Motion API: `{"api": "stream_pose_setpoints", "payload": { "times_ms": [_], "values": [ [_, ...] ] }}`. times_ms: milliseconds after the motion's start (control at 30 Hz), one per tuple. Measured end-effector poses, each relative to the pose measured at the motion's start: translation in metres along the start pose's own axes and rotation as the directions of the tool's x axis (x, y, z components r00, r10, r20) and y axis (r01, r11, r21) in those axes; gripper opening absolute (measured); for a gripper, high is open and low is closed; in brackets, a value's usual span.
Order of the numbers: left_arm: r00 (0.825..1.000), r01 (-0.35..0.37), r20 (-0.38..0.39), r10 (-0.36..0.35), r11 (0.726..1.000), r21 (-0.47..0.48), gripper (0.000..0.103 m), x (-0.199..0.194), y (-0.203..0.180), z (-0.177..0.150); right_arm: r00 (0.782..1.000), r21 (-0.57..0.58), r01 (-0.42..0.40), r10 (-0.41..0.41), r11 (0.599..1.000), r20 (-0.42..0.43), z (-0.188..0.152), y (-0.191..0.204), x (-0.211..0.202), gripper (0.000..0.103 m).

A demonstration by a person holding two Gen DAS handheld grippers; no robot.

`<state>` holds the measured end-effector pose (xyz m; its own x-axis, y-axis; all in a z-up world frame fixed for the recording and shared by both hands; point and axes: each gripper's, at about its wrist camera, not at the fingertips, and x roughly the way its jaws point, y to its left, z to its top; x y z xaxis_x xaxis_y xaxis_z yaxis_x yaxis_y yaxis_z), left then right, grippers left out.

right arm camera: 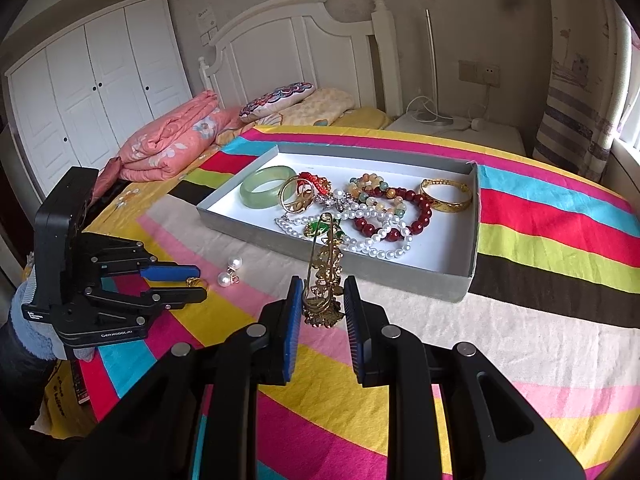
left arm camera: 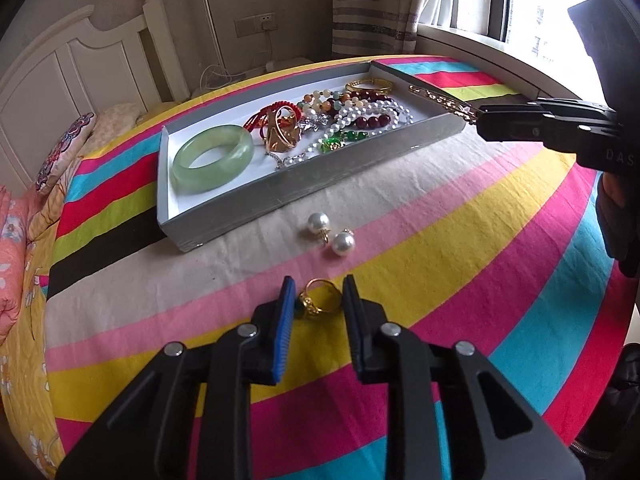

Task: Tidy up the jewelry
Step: 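Carry brooch and ring into the white box and open both tools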

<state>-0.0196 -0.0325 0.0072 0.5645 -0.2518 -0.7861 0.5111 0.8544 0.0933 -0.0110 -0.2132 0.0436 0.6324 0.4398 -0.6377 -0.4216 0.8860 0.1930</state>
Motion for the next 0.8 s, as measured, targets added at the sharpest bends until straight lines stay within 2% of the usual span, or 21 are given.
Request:
{"api": "stream_pose_setpoints", "payload": {
  "times_ms": [200, 433, 567, 800],
  "values": [
    [0.999, -0.008, 0.043, 0.009, 1.000, -0.015, 0.024, -0.017, 0.008, 0.012, 1.000, -0.019, 0.002, -0.002, 1.000, 0.020, 0.011, 0.005, -0.003, 0.022],
    [0.994, 0.025, 0.105, -0.018, 0.998, -0.065, 0.024, -0.022, 0.028, 0.056, 1.000, -0.032, -0.001, 0.002, 0.999, 0.027, 0.041, 0.007, 0.013, 0.022],
    [0.991, 0.050, 0.129, -0.037, 0.994, -0.102, 0.024, -0.017, 0.039, 0.084, 1.000, -0.035, 0.003, -0.002, 0.999, 0.024, 0.059, 0.006, 0.027, 0.022],
    [0.990, 0.070, 0.132, -0.042, 0.975, -0.211, 0.024, 0.011, 0.073, 0.131, 0.999, 0.040, 0.008, -0.006, 0.999, -0.040, 0.090, -0.015, 0.067, 0.022]
  ]
}}
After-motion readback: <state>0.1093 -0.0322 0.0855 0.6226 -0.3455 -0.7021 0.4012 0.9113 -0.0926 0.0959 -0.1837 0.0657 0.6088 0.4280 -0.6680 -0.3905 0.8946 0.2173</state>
